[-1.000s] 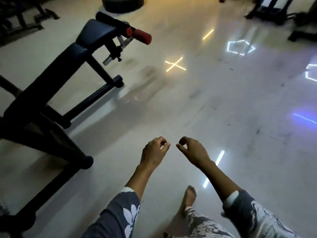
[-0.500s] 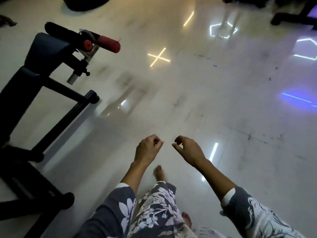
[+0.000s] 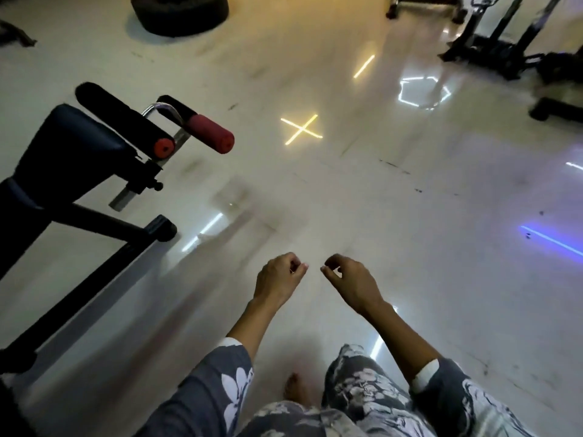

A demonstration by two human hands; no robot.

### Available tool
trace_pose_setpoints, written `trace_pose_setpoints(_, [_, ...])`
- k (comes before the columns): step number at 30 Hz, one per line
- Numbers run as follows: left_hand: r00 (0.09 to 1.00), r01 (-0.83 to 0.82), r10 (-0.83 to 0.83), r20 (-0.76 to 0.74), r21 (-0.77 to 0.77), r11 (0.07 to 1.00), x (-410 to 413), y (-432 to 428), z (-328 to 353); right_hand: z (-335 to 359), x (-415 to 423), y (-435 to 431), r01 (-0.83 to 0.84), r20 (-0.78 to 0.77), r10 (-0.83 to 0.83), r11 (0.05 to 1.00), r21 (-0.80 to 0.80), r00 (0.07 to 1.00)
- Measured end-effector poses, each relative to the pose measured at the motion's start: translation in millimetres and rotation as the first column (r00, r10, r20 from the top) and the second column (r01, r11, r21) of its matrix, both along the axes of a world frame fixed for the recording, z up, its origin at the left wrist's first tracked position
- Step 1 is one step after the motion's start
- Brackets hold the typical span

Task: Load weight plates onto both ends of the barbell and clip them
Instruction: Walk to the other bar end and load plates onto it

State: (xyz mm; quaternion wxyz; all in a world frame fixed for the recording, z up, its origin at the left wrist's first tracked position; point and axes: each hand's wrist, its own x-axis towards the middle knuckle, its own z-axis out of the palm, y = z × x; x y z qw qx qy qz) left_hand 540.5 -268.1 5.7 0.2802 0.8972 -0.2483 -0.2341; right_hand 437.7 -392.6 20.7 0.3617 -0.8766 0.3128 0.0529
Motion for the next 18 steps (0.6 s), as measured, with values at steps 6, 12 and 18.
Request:
trace_pose_setpoints(6, [0.998,0.049,-0.049,0.033,0.005,0.999,127.1,-116.3,-8.3,-10.3,126.5,-120.9,0.018,0.082,-0.018,1.000,0.001,0.996])
trace_pose_setpoints(12, [0.999,0.019,-0.020,0.026,0.040,0.999,257.4,-234.9,0.8,-5.8,266.5,-252.1,-0.034,0.060,0.032,0.999,0.040,0.998])
trace_pose_setpoints(18, [0.996,-0.081,0.081,0.028,-0.003,0.997,390.3,-329.8,11.1,1.5,409.6,-346.4,-0.116,0.020,0.115,0.991,0.064,0.993])
